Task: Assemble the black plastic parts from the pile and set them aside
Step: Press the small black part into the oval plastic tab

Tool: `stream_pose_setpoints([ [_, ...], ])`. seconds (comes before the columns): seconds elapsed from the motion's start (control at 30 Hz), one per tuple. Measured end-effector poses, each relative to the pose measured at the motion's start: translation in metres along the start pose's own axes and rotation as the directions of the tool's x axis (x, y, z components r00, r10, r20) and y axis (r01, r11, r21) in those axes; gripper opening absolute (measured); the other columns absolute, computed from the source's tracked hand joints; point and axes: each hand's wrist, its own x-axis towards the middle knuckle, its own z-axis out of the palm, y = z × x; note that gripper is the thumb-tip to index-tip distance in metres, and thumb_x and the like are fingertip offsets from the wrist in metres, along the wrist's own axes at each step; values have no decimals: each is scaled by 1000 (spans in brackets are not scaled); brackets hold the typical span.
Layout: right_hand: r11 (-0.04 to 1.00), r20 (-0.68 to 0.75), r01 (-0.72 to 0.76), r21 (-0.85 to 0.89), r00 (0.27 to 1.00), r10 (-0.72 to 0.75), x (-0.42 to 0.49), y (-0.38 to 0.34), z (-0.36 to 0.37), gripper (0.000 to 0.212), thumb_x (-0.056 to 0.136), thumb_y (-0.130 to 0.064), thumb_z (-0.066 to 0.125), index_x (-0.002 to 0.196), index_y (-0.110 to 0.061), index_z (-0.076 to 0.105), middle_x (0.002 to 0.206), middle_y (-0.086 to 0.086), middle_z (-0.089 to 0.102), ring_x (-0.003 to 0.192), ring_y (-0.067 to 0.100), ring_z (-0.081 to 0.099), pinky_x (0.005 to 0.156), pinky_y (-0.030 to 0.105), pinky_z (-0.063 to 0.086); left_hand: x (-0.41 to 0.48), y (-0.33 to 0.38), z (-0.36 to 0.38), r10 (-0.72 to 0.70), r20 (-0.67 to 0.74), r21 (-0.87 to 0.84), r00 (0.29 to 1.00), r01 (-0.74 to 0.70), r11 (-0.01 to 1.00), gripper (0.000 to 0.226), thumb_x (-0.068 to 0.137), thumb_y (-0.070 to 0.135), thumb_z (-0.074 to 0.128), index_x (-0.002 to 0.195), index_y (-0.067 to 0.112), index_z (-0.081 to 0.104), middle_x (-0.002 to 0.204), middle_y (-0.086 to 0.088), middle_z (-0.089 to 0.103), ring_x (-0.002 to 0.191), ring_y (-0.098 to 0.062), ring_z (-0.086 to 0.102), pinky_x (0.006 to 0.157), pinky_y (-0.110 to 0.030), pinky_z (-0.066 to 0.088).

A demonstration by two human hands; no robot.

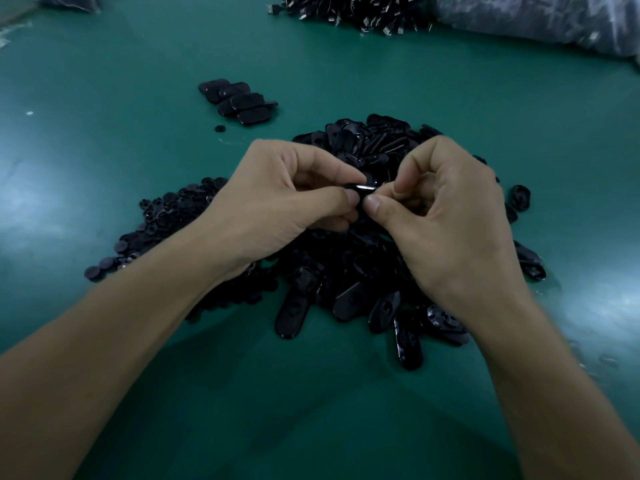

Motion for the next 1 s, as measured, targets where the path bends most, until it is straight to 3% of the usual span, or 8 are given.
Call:
stream_pose_setpoints([
  [0.27, 990, -66, -13, -139, 998, 4, -2, -1, 6, 35, 81, -20, 81, 69, -30, 49, 63, -10, 60, 61, 6, 58, 50, 17, 47, -1, -4, 4, 35, -1, 158, 999, -34, 987, 16, 84, -2, 75, 86, 14, 73, 76, -5, 77, 68, -16, 75, 67, -25, 61],
  [0.37, 981, -55, -27, -195, 998, 16, -3, -2, 8, 33, 83, -15, 78, 68, -28, 51, 64, -13, 58, 67, 6, 59, 53, 17, 47, -2, -5, 6, 120, -6, 323, 993, -112, 940, 20, 83, 1, 76, 88, 20, 72, 75, 3, 76, 68, -8, 73, 67, -21, 59],
  [0.43, 976, -42, -36, -214, 999, 28, -5, -3, 8, 32, 84, -10, 74, 68, -28, 53, 68, -13, 60, 75, 12, 61, 59, 25, 49, -4, -6, 9, 192, -12, 412, 981, -170, 895, 22, 82, 3, 77, 91, 22, 73, 78, 10, 74, 70, 0, 71, 70, -17, 57],
  [0.53, 977, -58, -49, -206, 998, 38, -6, -6, 7, 32, 84, -5, 68, 69, -29, 54, 67, -12, 61, 66, 4, 59, 52, 15, 44, -7, -6, 12, 294, -24, 492, 955, -245, 835, 22, 80, 4, 79, 95, 21, 75, 80, 16, 72, 72, 3, 68, 69, -10, 51],
  [0.63, 994, -60, -68, -85, 996, 63, -7, -9, 7, 31, 85, -4, 68, 71, -29, 56, 66, -7, 66, 61, 7, 64, 53, 19, 52, -7, -6, 13, 346, -61, 530, 936, -263, 806, 19, 79, 9, 81, 93, 21, 75, 78, 16, 71, 71, 3, 67, 66, -7, 49],
  [0.77, 990, -5, -116, 86, 993, 117, -7, -8, 10, 26, 88, -9, 69, 76, -29, 59, 67, -3, 71, 60, 12, 69, 58, 40, 60, -6, -8, 11, 344, -100, 558, 934, -234, 796, 17, 80, 10, 80, 91, 21, 74, 73, 16, 69, 67, 2, 66, 63, -10, 51],
  [0.93, 1000, -39, 0, -1, 999, 0, -4, -1, 11, 17, 87, -14, 73, 89, -30, 67, 69, -15, 70, 68, -3, 67, 61, 9, 49, -4, -7, 10, 293, -121, 502, 948, -196, 842, 21, 80, 7, 80, 88, 25, 71, 71, 14, 71, 64, 2, 68, 62, -13, 53],
  [1.0, 991, -34, 72, -112, 997, -76, -2, 5, 8, 19, 88, -18, 73, 102, -30, 71, 83, -16, 68, 77, -3, 62, 70, 7, 45, -2, -5, 7, 202, -112, 399, 973, -142, 906, 23, 82, 6, 79, 87, 26, 69, 72, 6, 74, 63, -4, 70, 62, -21, 57],
])
